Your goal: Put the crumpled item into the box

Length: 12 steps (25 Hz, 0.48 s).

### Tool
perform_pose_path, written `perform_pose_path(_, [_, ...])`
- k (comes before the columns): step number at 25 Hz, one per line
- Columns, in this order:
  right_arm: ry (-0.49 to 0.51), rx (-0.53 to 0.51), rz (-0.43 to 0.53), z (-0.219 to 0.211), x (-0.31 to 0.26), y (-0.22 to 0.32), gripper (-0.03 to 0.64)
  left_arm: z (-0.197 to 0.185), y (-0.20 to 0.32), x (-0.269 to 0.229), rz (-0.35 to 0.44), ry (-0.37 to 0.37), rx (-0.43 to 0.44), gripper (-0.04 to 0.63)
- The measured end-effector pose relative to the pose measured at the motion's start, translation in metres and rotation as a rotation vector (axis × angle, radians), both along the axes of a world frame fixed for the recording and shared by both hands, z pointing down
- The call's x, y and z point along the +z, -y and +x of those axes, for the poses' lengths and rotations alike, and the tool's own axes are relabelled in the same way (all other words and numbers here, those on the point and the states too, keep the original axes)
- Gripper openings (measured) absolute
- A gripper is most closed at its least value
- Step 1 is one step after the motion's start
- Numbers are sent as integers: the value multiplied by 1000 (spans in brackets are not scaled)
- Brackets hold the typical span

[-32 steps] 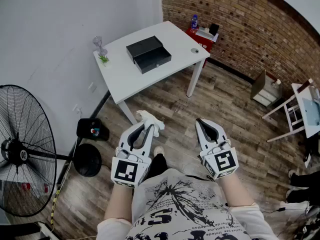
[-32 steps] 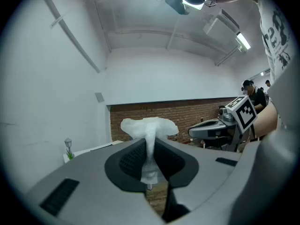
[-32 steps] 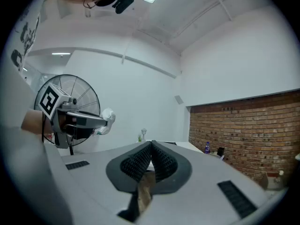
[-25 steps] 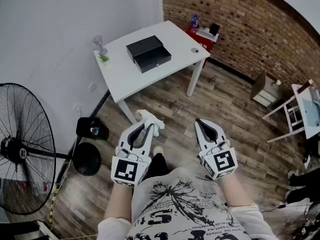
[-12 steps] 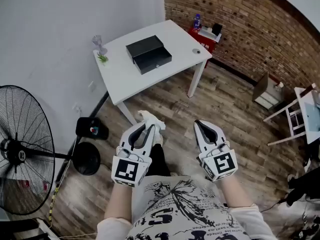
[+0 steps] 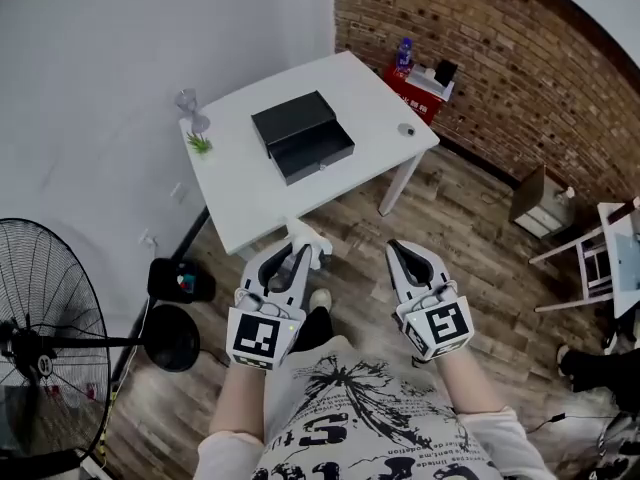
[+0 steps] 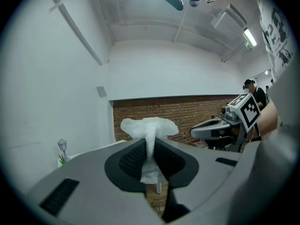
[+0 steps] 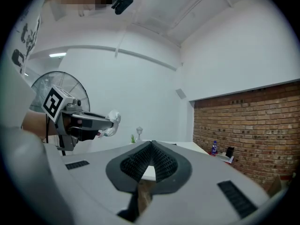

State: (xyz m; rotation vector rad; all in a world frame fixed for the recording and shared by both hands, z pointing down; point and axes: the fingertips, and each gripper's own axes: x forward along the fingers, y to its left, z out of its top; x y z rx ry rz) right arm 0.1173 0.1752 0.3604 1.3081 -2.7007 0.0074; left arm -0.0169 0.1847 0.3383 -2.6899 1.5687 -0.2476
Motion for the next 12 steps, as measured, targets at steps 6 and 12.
perform_pose_path(6, [-35,3,-44,-44,0,137,15,-38,142,1,-4,18,29,63])
perform_pose_path(12, [-72,26,-66,-82,8,248,15,-73,255,11,-42,12,66,63])
